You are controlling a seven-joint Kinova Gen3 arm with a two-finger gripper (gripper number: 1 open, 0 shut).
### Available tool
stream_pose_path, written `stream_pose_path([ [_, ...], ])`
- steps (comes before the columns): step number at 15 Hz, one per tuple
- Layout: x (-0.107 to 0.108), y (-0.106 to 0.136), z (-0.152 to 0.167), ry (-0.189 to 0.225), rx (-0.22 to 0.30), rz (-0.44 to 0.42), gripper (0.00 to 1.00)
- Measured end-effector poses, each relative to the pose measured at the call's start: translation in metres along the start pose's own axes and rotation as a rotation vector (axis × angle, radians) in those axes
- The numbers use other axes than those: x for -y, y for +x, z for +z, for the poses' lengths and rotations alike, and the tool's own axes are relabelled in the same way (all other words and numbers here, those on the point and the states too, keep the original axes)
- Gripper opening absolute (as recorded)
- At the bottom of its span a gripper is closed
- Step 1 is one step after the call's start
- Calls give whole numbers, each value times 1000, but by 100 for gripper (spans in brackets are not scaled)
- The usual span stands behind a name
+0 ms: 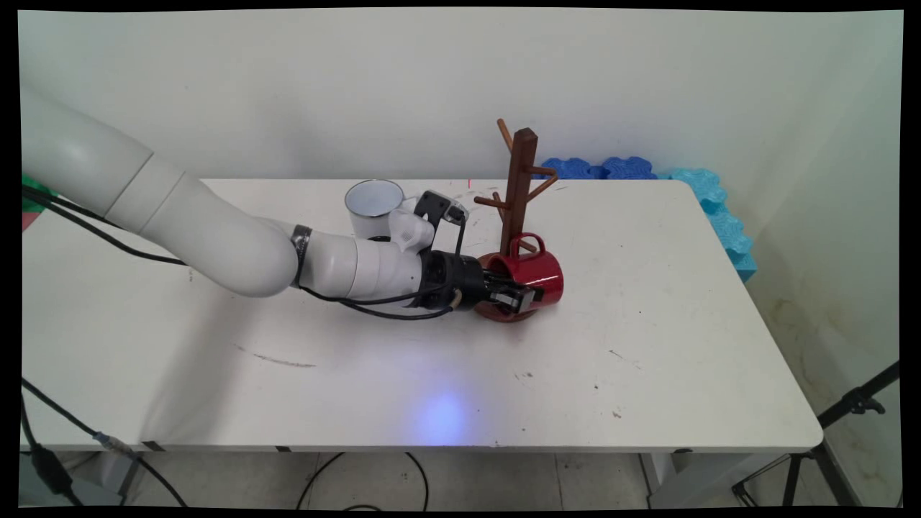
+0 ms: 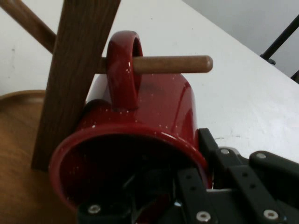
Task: Place the picked object on the table
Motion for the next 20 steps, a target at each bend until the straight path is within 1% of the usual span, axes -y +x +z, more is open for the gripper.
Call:
stream_pose_path([
  [3,-1,1,-1,-7,-6,0,0],
  [7,-7,4,-6,-29,-17,2,0],
  [13,-24,8,-24,-85,-28,12,0],
  [16,-33,7,-37,-109,-19,21,0],
  [18,-38,6,-47,-123,-2,38,0],
  [20,-40,6,-56,-128,19,56,0],
])
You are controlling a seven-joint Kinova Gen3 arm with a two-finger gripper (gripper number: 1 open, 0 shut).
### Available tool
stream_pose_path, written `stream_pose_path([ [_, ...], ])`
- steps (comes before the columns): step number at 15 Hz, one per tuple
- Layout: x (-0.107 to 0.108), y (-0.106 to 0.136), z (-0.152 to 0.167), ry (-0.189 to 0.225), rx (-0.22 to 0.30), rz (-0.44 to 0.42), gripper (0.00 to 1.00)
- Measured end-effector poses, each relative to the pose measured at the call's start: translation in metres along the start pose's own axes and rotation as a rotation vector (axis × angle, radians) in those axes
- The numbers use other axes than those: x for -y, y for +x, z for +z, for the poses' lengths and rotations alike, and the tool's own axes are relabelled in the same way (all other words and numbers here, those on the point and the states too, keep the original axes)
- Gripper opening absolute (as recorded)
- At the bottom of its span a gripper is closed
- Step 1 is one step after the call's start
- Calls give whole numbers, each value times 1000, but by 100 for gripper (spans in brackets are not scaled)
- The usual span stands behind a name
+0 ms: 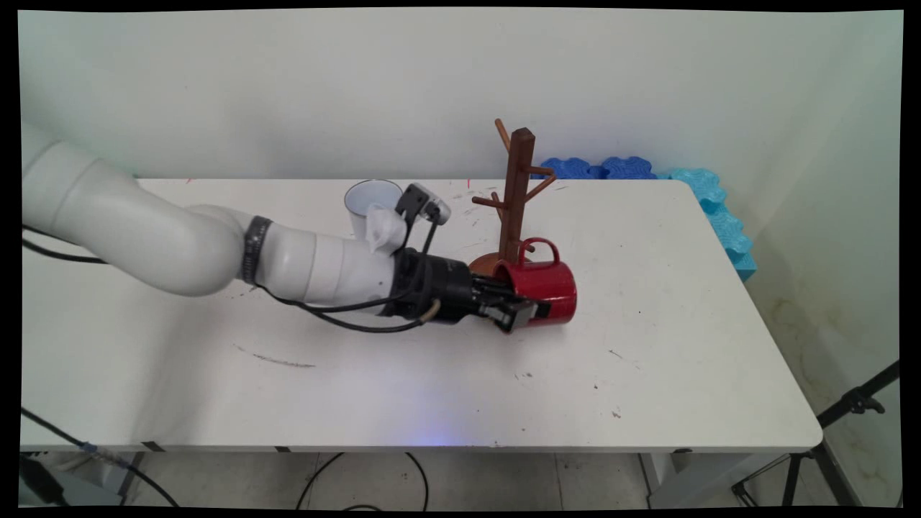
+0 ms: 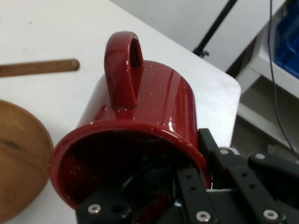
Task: Place the picked object on the table
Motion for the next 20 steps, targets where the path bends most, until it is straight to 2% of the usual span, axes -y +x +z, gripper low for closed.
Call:
stream_pose_path([
  [5,1,6,-26,11,56,46,0],
  [10,7,22,-57,40,101,75,0],
  [15,6,35,-83,18,157,145,0],
  [20,7,60,-121,4,247,242,0],
])
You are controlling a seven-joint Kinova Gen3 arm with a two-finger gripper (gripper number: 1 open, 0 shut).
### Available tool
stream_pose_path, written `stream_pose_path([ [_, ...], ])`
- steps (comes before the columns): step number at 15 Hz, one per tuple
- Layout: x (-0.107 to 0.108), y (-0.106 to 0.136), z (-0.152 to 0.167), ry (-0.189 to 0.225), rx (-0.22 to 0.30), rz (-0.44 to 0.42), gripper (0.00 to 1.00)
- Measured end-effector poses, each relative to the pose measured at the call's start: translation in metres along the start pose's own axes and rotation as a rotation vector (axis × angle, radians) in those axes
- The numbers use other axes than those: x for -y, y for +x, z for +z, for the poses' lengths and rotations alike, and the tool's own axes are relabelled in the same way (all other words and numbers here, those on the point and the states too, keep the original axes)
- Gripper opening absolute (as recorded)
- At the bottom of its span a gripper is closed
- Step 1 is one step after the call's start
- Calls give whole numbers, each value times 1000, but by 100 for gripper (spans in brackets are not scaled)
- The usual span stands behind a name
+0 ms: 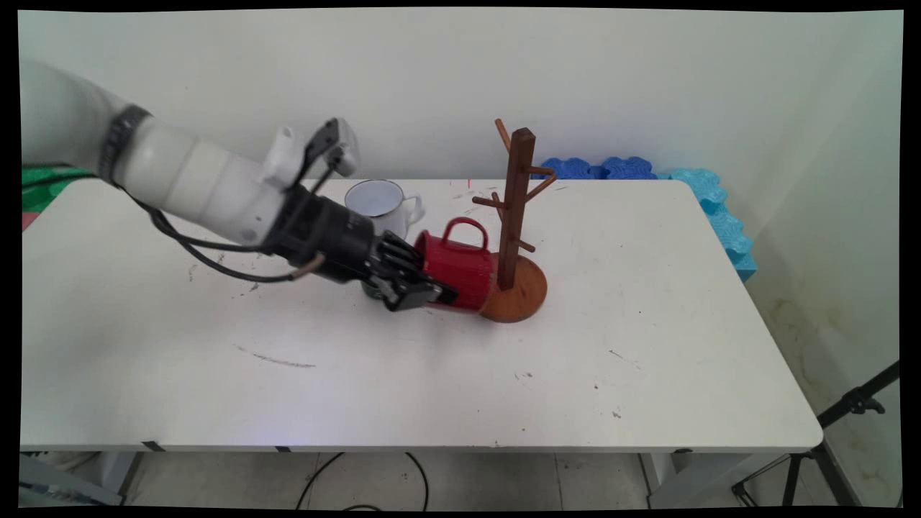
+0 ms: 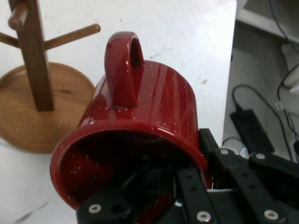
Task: Place the picked object on the table
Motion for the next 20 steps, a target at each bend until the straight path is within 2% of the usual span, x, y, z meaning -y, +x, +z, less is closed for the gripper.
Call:
stream_pose_path([
  [4,12,8,-31,17,84,59,0],
  [11,42,2,-65,105,276,61,0],
  [15,49,1,-62,107,361,61,0],
  [20,37,14,-47,76,467,104,0],
])
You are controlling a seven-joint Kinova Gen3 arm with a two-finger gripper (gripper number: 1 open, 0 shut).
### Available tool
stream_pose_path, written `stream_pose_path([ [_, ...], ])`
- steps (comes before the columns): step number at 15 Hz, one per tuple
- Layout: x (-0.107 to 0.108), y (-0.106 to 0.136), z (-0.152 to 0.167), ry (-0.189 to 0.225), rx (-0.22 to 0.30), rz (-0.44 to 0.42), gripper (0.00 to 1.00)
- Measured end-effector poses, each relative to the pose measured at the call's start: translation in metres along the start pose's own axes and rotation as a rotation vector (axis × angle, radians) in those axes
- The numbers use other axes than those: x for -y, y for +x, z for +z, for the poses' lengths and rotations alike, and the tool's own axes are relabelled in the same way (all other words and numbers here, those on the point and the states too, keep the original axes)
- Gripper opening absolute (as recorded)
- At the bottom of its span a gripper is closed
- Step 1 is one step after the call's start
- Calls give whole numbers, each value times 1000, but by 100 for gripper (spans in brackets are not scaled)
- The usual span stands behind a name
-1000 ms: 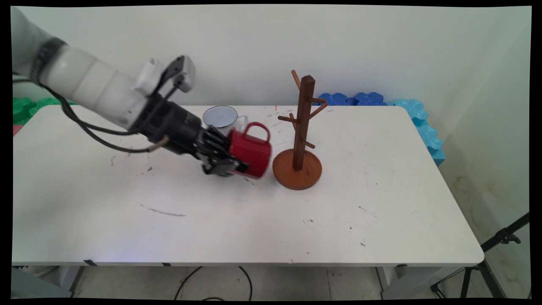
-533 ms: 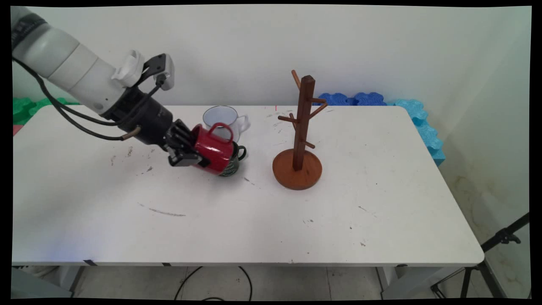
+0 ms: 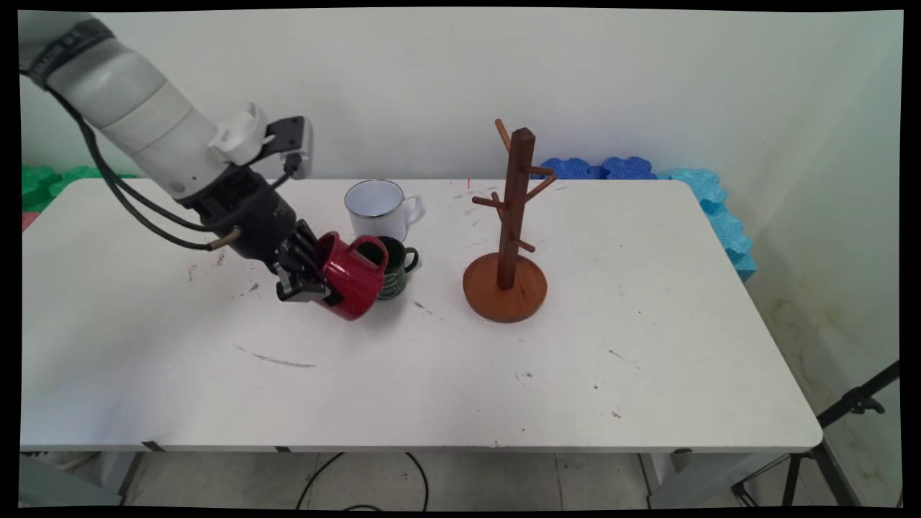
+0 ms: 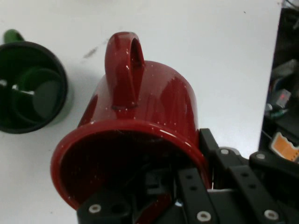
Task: Place the picked object on the table
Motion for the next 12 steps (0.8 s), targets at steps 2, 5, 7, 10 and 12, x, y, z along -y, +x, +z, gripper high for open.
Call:
stream_pose_path([
  [2,-4,7,3,-6,22,15,0],
  [5,-10,19,12,-12,67,35,0],
  [7,-12,26,20,-6,100,45,0],
  [10,-12,35,35,17,146,59,0],
  [12,-12,40,46,36,175,67,0],
])
